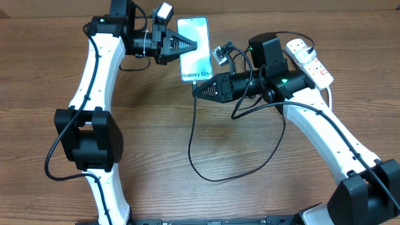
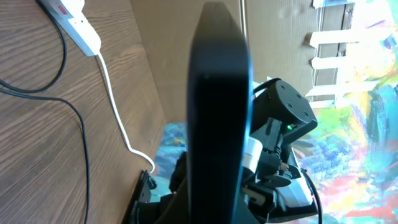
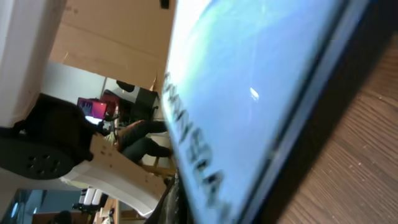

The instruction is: Plug charger to phone and switch on socket

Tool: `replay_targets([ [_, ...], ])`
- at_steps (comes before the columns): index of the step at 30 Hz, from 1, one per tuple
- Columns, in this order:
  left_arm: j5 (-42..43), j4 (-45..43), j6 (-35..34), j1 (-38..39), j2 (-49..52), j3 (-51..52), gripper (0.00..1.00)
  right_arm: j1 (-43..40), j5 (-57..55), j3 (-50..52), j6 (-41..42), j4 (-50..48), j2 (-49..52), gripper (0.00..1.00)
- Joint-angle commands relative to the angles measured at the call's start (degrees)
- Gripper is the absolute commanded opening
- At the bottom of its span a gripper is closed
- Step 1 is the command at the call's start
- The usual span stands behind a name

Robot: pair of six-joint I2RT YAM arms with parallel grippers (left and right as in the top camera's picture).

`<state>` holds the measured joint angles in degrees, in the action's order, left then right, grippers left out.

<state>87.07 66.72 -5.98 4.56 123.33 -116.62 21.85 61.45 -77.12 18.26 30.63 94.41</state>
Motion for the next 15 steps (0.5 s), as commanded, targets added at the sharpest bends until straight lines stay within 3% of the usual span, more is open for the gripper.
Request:
replay_targets([
  [1, 3.61, 0.11, -0.44, 0.57, -1.18, -0.87, 0.04, -0.17, 0.15, 0.24, 0.46, -0.61, 0.39, 0.04],
  [15, 3.54, -1.18, -1.33, -1.70, -1.18, -0.87, 0.04, -1.68, 10.54, 0.24, 1.25, -0.59, 0.39, 0.04],
])
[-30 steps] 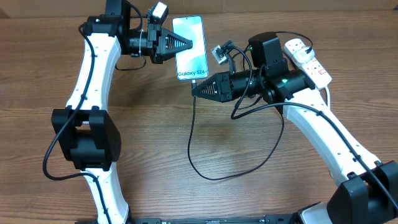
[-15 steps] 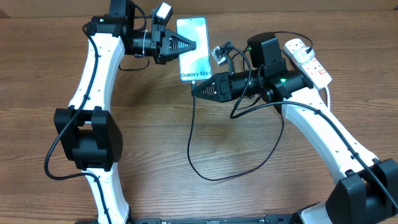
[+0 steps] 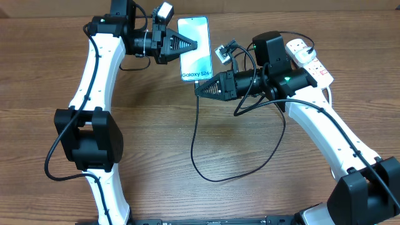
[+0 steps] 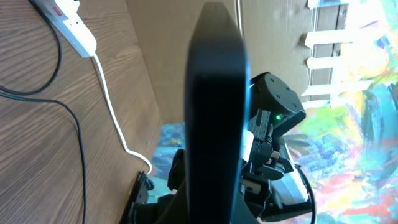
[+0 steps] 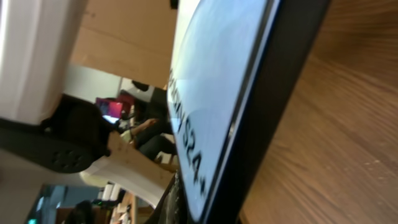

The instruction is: Plug charger to phone and switch on socket

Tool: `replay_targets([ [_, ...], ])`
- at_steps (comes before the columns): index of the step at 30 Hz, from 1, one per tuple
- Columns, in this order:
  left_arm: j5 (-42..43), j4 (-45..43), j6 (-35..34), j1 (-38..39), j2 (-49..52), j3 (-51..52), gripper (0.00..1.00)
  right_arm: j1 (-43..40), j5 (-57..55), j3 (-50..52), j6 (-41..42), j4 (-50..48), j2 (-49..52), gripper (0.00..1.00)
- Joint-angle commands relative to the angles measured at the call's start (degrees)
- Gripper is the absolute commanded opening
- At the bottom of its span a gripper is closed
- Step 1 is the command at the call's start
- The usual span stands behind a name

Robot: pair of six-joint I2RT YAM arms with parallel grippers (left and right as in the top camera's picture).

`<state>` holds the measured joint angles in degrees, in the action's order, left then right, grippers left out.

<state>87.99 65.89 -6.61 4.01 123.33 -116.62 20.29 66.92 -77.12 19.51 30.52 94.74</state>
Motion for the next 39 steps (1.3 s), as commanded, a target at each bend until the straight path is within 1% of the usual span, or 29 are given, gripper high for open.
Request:
replay_targets([
  [1, 2.64, -0.33, -0.79, -1.29, -1.18, -0.87, 0.04, -0.13, 5.03, 0.24, 0.00, -0.48, 0.07, 0.04],
  [9, 2.62, -0.33, -1.57, -1.33, -1.18, -0.87, 0.04, 0.48, 4.83, 0.24, 0.02, -0.44, 0.07, 0.04],
  [13, 2.64, -0.35, -3.80, -0.92, -1.18, -0.87, 0.04, 0.87, 2.95, 0.24, 0.02, -0.42, 0.11, 0.04],
  [39, 2.67, -0.35, -3.69, -0.20, -1.18, -0.87, 0.04, 0.85, 0.22, 0.24, 0.70, -1.75, 0.55, 0.04],
])
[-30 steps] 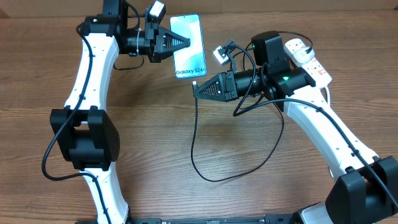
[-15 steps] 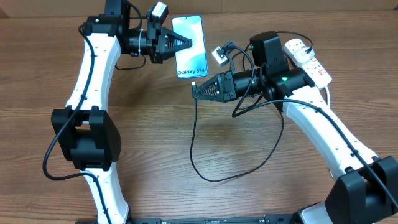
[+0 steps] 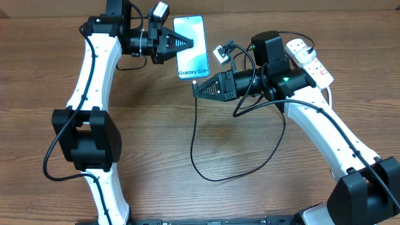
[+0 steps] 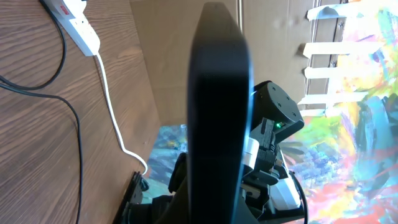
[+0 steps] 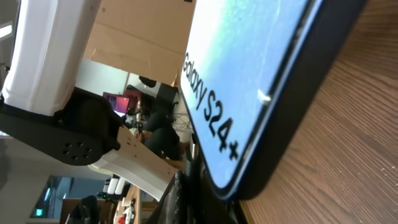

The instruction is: Plug charger to phone and switch on socket

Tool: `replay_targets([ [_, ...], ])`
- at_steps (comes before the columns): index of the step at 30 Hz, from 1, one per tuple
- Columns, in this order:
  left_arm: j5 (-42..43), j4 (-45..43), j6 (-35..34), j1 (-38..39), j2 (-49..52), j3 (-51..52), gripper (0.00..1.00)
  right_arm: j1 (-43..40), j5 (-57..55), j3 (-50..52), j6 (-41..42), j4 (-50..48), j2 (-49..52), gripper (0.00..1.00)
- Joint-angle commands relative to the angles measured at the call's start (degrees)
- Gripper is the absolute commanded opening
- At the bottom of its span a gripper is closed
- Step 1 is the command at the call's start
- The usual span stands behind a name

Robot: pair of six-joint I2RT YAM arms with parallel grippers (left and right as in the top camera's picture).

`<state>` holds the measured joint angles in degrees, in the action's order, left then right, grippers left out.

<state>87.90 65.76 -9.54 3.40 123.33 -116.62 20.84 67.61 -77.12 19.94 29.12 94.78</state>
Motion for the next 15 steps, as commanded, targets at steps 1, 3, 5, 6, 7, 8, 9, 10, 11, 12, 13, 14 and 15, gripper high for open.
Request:
replay_targets([
  [1, 2.75, -0.20, -0.76, 0.42, -1.18, -0.87, 0.04, 0.31, -0.48, 0.24, 0.24, -0.37, 0.50, 0.04],
  [3, 2.75, -0.20, -0.76, 0.42, -1.18, -0.87, 0.04, 0.31, -0.48, 0.24, 0.26, -0.46, 0.50, 0.04],
  [5, 2.75, -0.22, -0.74, 0.42, -1.18, -0.87, 0.04, 0.31, -0.48, 0.24, 0.74, -0.85, 0.50, 0.04],
  [6, 2.75, -0.22, -0.74, 0.42, -1.18, -0.87, 0.04, 0.31, -0.48, 0.24, 1.11, -1.11, 0.50, 0.04],
  [7, 2.75, -0.22, -0.74, 0.42, -1.18, -0.87, 0.04, 0.31, -0.48, 0.24, 1.33, -1.57, 0.50, 0.04],
  [8, 2.75, -0.22, -0.74, 0.42, -1.18, -0.87, 0.04, 0.31, -0.46, 0.24, 1.36, -1.70, 0.50, 0.04],
  [9, 2.75, -0.22, -0.74, 0.42, -1.18, -0.87, 0.04, 0.31, -0.46, 0.24, 1.33, -1.77, 0.50, 0.04],
  [10, 2.75, -0.22, -0.74, 0.42, -1.18, -0.87, 0.04, 0.31, -0.46, 0.24, 1.33, -1.77, 0.50, 0.04],
  [11, 2.75, -0.22, -0.74, 0.42, -1.18, -0.87, 0.04, 0.31, -0.48, 0.24, 1.33, -1.77, 0.50, 0.04],
  [12, 2.75, -0.22, -0.74, 0.42, -1.18, -0.87, 0.04, 0.31, -0.46, 0.24, 1.36, -1.77, 0.50, 0.04],
  [13, 2.75, -0.22, -0.74, 0.42, -1.18, -0.87, 0.04, 0.31, -0.48, 0.24, 1.33, -1.77, 0.50, 0.04],
  [14, 2.75, -0.22, -0.74, 0.42, -1.18, -0.87, 0.04, 0.31, -0.48, 0.24, 1.33, -1.75, 0.50, 0.04],
  [15, 2.75, -0.20, -0.74, 0.42, -1.18, -0.87, 0.04, 0.31, -0.50, 0.24, 1.33, -1.73, 0.50, 0.04],
])
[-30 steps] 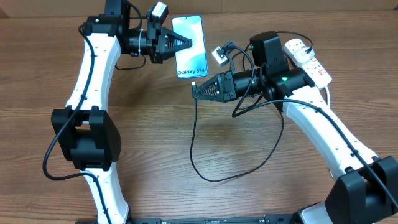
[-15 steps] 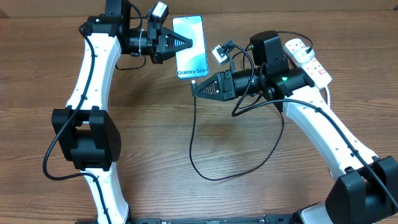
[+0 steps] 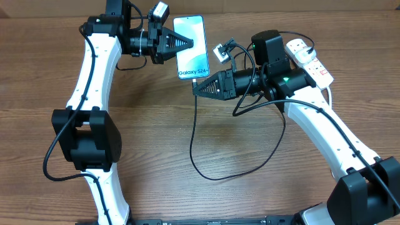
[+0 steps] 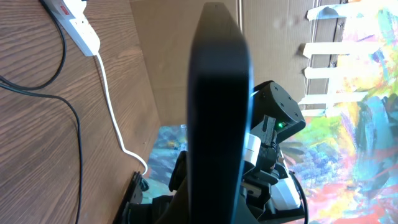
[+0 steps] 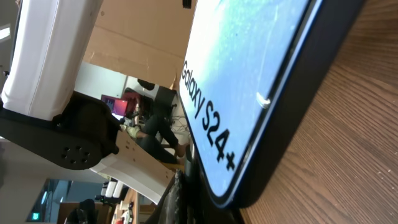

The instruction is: Plug charger to phone and switch on socket

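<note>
The phone (image 3: 191, 55), its blue screen reading "Galaxy S24+", is held above the far part of the table, my left gripper (image 3: 186, 43) shut on its left edge. In the left wrist view the phone (image 4: 219, 106) shows edge-on as a dark slab. My right gripper (image 3: 197, 89) is shut on the charger plug at the phone's bottom edge; the black cable (image 3: 195, 134) hangs from it. The right wrist view shows the phone's lower corner (image 5: 249, 81) very close; the plug itself is hidden. The white socket strip (image 3: 309, 59) lies at the far right.
A black power adapter (image 3: 267, 48) stands beside the socket strip. The cable loops over the wooden table (image 3: 156, 156) in the middle. A white cord (image 4: 112, 106) runs from the strip toward the back wall.
My left gripper held the phone with my right gripper at its bottom edge, shut on the plug. Later the phone sat slightly further left and back, the right gripper still at its lower end. It stands the same now.
</note>
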Tool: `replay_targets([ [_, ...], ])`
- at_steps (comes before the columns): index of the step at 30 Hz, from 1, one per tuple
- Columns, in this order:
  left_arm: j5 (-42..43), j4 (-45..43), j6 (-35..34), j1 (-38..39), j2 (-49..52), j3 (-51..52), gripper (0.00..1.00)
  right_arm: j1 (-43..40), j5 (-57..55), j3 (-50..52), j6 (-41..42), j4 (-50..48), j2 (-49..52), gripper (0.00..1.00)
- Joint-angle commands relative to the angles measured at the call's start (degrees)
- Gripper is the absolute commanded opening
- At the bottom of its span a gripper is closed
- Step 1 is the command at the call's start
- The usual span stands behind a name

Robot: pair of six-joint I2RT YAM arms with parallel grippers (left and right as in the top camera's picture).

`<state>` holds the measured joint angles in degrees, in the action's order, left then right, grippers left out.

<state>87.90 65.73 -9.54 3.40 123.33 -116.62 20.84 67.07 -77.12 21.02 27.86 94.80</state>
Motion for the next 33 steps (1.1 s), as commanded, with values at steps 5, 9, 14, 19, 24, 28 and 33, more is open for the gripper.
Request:
replay_targets([
  [5, 2.75, -0.17, -0.76, 0.42, -1.18, -0.87, 0.04, 0.31, -0.28, 0.24, 0.24, -0.44, 0.55, 0.04],
  [9, 2.75, -0.17, -0.76, 0.42, -1.18, -0.87, 0.04, 0.31, -0.42, 0.24, 0.26, -0.63, 0.55, 0.04],
  [14, 2.78, -0.17, -0.74, 0.44, -1.18, -0.87, 0.04, 0.31, -0.59, 0.24, 0.28, -0.72, 0.63, 0.04],
  [19, 2.78, -0.17, -0.74, 0.44, -1.18, -0.87, 0.04, 0.31, -0.61, 0.24, 0.76, -1.03, 0.92, 0.04],
  [24, 2.78, -0.15, -0.09, 0.44, -1.18, -0.87, 0.04, 0.28, -0.68, 0.24, 3.45, -2.38, 2.49, 0.04],
  [28, 2.78, -0.13, 0.15, 0.44, -1.18, -0.87, 0.04, 0.28, 1.46, 0.24, 4.28, -4.17, 3.37, 0.04],
  [33, 2.73, -0.61, 0.13, 0.33, -1.18, -0.87, 0.04, 0.31, 5.33, 0.24, 4.28, -4.90, 3.37, 0.04],
])
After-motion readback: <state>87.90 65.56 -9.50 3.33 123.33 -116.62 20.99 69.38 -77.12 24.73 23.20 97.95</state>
